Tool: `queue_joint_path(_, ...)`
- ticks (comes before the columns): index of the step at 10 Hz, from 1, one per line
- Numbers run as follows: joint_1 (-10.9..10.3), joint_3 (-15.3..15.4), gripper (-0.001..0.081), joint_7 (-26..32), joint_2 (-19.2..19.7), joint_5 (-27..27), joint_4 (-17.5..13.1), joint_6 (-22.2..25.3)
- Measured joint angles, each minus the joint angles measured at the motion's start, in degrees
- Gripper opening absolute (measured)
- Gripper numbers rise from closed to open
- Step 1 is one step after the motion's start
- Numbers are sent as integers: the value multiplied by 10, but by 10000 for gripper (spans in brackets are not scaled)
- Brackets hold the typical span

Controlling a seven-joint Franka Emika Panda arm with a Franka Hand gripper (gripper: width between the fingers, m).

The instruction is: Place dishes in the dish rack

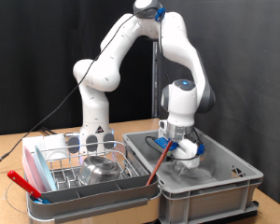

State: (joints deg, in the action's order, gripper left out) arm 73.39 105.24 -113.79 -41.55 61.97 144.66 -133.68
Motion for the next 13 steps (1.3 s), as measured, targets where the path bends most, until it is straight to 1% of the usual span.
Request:
queue_joint_path(1, 1, 2, 811, -21, -11, -21, -2, 19)
queue_joint_path(2, 2, 7, 811, -29, -20, -26, -2, 22)
queue_joint_path(3, 2, 11, 811, -29, -30, -23, -2, 14)
queue_joint_path(4, 3, 22, 811, -25, -35, -2, -2, -18)
queue_joint_path(6, 5, 37, 811, -5, -38, 48, -1, -58)
queue_joint_path(7, 5, 37, 811, 2, -38, 61, -2, -62)
queue_joint_path(9, 5, 34, 811, 3, -36, 66, -5, -59)
queue_joint_path(13, -2, 7, 811, 3, -20, 63, -12, -41)
